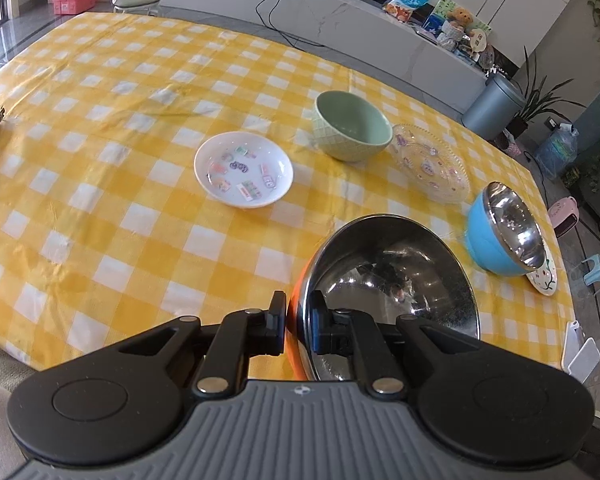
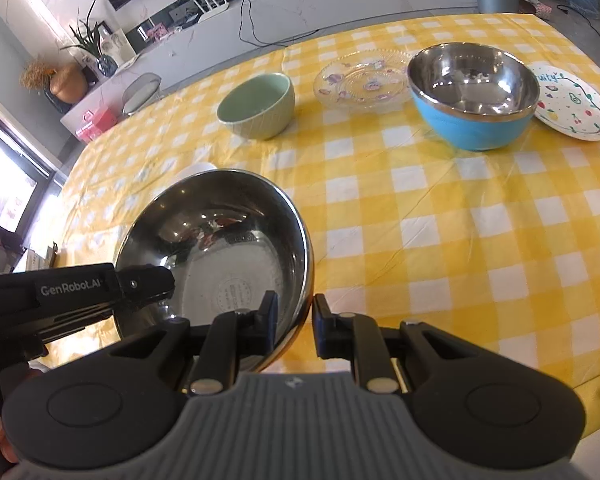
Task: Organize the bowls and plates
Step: 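Lift the orange steel bowl with both grippers and set it down nearer, then open both grippers and move them to the blue steel bowl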
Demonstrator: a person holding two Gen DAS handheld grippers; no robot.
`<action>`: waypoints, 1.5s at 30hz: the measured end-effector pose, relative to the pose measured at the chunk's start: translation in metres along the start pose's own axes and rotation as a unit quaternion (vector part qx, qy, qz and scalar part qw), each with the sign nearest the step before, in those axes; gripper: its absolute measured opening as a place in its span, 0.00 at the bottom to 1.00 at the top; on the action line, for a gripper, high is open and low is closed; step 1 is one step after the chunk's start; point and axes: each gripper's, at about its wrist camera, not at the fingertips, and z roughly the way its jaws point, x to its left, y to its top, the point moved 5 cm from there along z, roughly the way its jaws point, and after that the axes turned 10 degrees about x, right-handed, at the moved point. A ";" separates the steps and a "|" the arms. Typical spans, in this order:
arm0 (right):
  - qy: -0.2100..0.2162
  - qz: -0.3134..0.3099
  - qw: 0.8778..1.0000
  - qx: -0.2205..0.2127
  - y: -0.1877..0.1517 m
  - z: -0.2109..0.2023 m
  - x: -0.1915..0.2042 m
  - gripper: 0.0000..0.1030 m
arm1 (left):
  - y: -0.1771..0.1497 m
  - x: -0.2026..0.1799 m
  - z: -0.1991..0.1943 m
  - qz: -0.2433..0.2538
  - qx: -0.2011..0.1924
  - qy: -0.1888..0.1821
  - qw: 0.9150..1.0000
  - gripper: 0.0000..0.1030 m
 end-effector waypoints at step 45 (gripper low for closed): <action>-0.022 -0.017 0.999 -0.044 0.010 -0.035 -0.005 0.59 | 0.008 -0.038 -0.048 0.091 -0.113 0.034 0.989 0.55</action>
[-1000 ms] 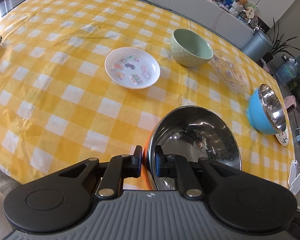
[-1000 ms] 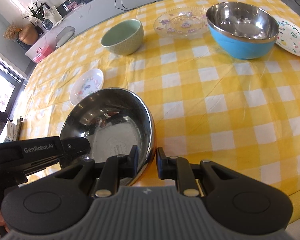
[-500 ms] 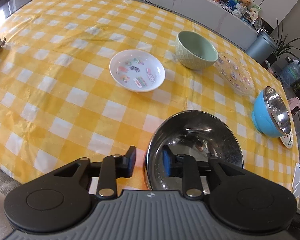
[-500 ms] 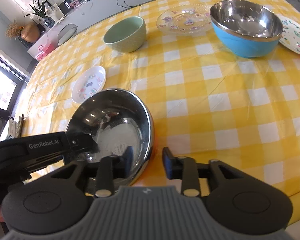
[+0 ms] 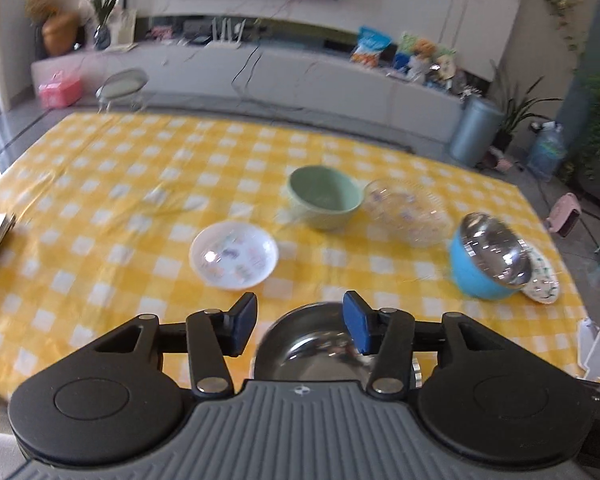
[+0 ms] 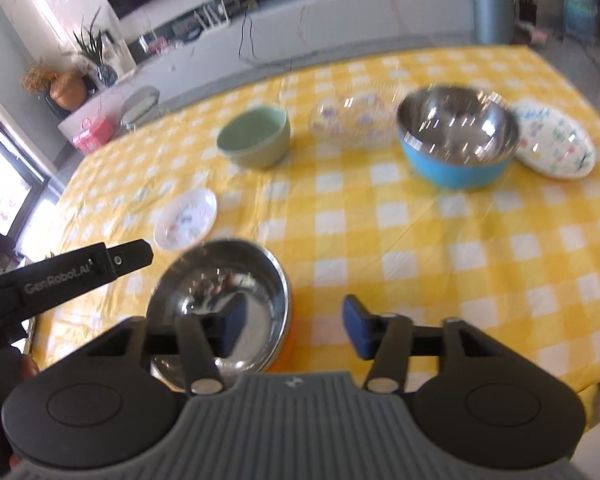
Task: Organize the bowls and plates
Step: 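Open both grippers and move them to the blue steel bowl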
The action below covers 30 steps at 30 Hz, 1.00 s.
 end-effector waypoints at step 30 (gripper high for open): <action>-0.075 0.159 0.983 -0.045 0.094 -0.024 -0.173 0.71 | 0.055 -0.148 0.082 0.092 0.088 -0.054 0.990 0.55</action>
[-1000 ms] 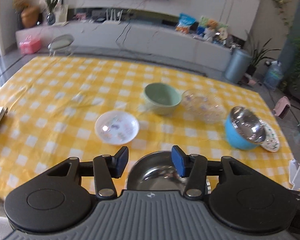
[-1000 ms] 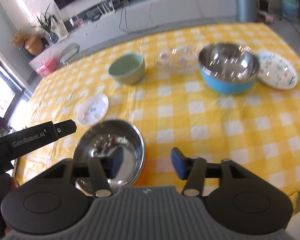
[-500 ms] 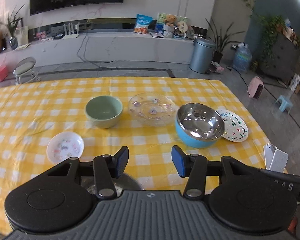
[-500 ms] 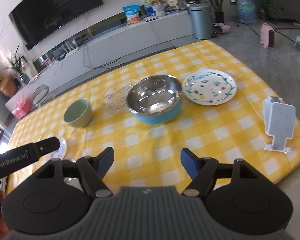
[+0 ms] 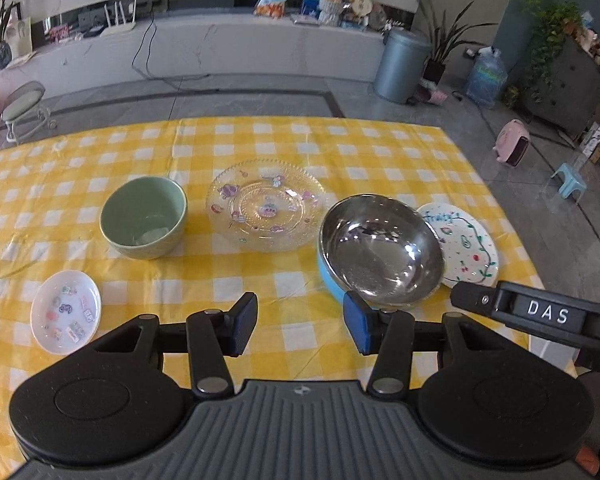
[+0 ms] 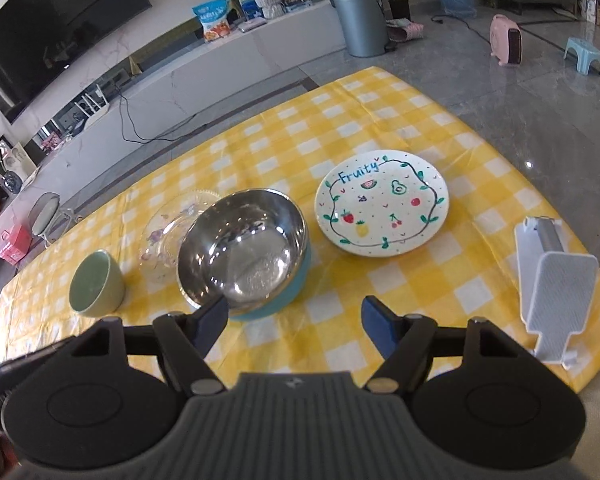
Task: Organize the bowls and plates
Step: 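Open both grippers and move them to the blue steel bowl, then close the right gripper then the left gripper on the blue bowl rim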
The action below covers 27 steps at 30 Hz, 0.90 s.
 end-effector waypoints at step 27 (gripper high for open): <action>0.015 -0.022 0.995 0.093 0.031 0.118 0.003 0.26 | 0.043 0.017 0.082 -0.081 0.052 0.016 0.995 0.55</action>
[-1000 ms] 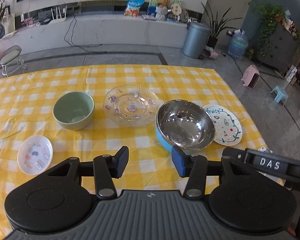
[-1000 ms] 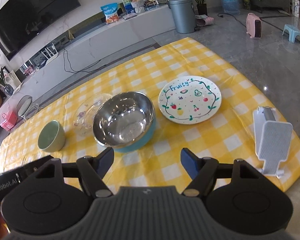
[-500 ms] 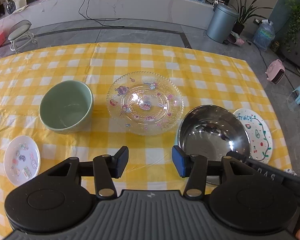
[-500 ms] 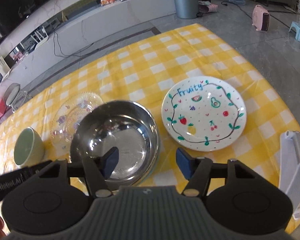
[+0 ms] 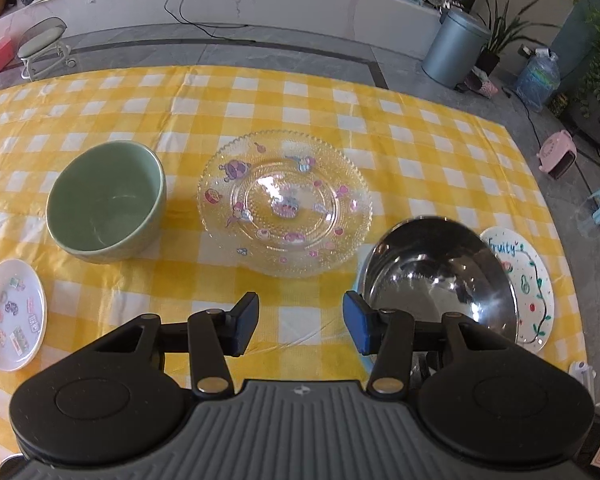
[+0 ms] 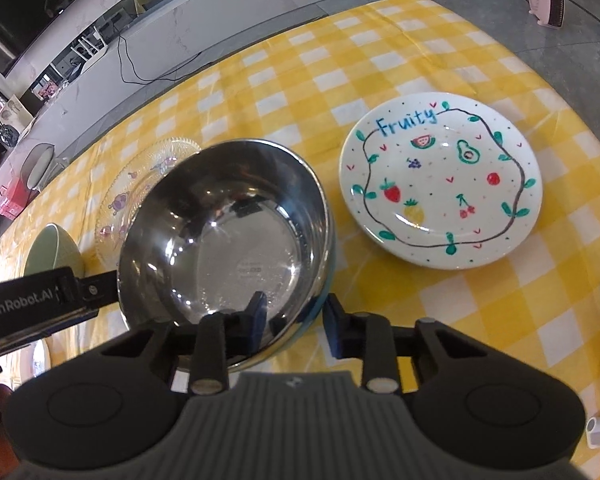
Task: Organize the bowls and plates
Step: 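Close the right gripper then the left gripper on the blue bowl rim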
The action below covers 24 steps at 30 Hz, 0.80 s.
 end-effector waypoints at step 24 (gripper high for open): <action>0.020 0.023 1.000 0.001 -0.002 -0.002 -0.006 0.22 | -0.011 -0.030 0.012 0.032 0.008 -0.032 0.999 0.11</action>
